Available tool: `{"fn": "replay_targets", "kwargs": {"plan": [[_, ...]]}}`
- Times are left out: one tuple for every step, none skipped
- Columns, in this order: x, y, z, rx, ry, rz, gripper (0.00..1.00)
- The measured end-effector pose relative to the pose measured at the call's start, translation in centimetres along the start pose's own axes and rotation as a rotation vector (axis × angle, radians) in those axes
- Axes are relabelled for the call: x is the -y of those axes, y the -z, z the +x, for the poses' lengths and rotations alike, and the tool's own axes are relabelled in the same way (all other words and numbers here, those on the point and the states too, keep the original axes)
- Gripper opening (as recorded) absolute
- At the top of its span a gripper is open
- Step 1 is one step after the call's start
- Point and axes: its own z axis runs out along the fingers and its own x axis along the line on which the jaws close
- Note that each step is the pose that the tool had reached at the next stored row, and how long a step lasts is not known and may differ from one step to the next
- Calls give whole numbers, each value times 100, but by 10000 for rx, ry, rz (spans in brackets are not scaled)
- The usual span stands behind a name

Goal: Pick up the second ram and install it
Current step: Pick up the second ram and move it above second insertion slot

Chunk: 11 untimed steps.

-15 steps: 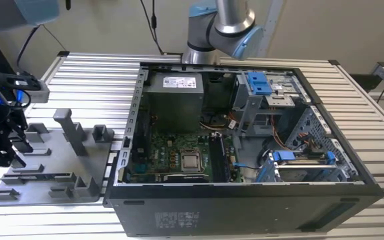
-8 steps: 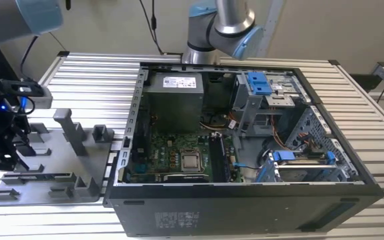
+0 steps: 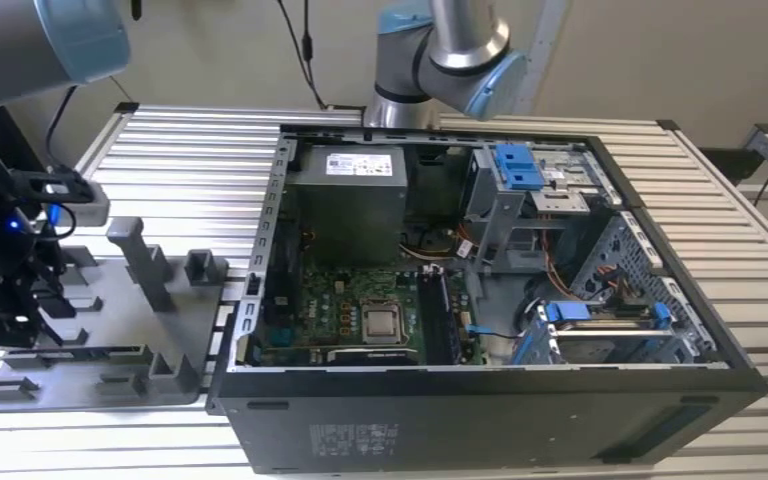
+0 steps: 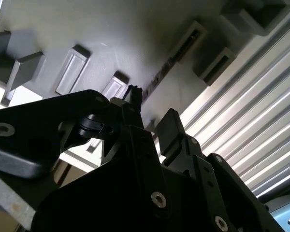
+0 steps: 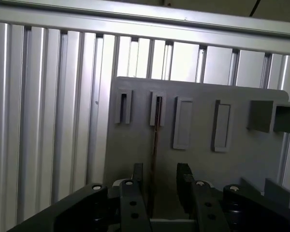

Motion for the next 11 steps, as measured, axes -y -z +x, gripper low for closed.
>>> {"fn": "replay_targets", "kwargs": {"plan": [[0,-11,0,0,0,0,42],[0,-22,1,0,0,0,42],[0,-35,1,0,-1,0,42],[0,-51,2,0,-1,-1,42],[1,-70,2,1,-1,1,42],[1,-88,3,0,-1,-1,42],[1,-107,4,1,-1,-1,42],[1,-125,5,0,-2,-1,42],[1,-143,5,0,-5,-1,42],[-2,-161,2,0,-8,-2,42],[-4,-179,1,0,-8,-1,42]]}}
